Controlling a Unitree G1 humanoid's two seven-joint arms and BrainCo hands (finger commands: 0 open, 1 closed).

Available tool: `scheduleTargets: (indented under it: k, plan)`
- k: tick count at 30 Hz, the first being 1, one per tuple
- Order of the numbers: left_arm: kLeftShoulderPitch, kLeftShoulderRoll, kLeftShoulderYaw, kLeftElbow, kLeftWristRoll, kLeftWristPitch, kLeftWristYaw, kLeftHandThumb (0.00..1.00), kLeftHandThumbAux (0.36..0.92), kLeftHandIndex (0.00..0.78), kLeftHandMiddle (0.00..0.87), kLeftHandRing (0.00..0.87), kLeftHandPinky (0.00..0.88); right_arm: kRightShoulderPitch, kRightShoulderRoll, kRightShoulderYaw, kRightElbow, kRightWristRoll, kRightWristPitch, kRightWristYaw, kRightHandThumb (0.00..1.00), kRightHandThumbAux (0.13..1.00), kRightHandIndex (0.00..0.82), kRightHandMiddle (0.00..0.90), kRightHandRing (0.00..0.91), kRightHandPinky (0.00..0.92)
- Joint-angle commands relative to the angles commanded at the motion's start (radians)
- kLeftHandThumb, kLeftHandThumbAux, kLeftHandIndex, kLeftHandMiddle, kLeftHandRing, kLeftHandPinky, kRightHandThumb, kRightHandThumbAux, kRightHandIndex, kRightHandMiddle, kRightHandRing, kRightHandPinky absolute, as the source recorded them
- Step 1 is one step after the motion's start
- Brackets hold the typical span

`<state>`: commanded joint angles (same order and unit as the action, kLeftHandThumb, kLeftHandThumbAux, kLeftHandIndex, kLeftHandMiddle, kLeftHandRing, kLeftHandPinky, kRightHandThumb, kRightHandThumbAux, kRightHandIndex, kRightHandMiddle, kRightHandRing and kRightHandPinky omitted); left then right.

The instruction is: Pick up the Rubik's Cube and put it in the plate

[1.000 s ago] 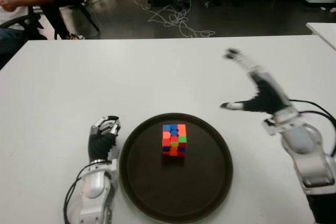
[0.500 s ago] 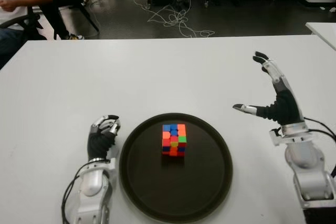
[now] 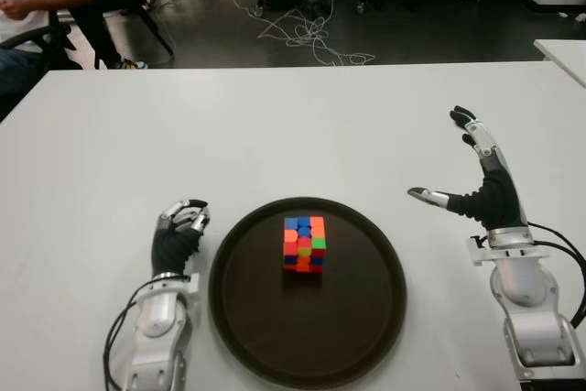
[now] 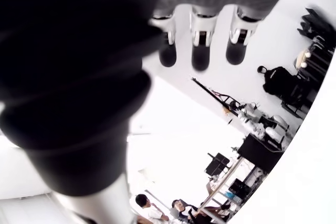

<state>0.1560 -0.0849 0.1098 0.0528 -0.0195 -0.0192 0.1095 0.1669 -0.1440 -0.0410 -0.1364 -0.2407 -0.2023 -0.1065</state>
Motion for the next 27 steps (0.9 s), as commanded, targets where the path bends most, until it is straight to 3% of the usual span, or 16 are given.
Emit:
scheduleTargets:
  k: [5, 13, 14, 17, 20, 27]
  plan:
    - [-0.002, 0.001, 0.004, 0.005, -0.008, -0.003, -0.001, 0.712, 0.705, 0.444, 0.783, 0.815, 0.817, 0.028, 0.021, 0.014, 0.030, 0.005, 0.012, -0.035, 0.067, 0.869, 0.151, 0.265, 0.266, 0.305]
    - [-0.001, 0.004, 0.007, -0.007, -0.015, 0.017, 0.000, 0.711, 0.705, 0.444, 0.783, 0.817, 0.819, 0.051, 0.050, 0.026, 0.056, 0.030, 0.064, -0.098, 0.164, 0.829, 0.284, 0.393, 0.394, 0.411]
    - [-0.001, 0.002, 0.008, -0.010, -0.018, 0.024, 0.002, 0.711, 0.705, 0.444, 0.784, 0.818, 0.820, 0.052, 0.054, 0.027, 0.054, 0.037, 0.075, -0.105, 0.349, 0.795, 0.332, 0.423, 0.425, 0.436]
    - [-0.001, 0.000, 0.011, -0.015, -0.022, 0.034, 0.004, 0.710, 0.706, 0.444, 0.785, 0.818, 0.821, 0.055, 0.055, 0.032, 0.051, 0.051, 0.095, -0.119, 0.573, 0.754, 0.390, 0.460, 0.463, 0.467]
    - [0.001, -0.004, 0.014, -0.017, -0.024, 0.039, 0.008, 0.711, 0.705, 0.444, 0.787, 0.820, 0.822, 0.059, 0.066, 0.032, 0.042, 0.074, 0.133, -0.134, 0.651, 0.737, 0.414, 0.529, 0.540, 0.551]
    - [-0.003, -0.007, 0.015, -0.012, -0.023, 0.033, 0.015, 0.713, 0.704, 0.445, 0.792, 0.822, 0.822, 0.064, 0.059, 0.041, 0.020, 0.124, 0.205, -0.137, 0.689, 0.728, 0.430, 0.685, 0.694, 0.704]
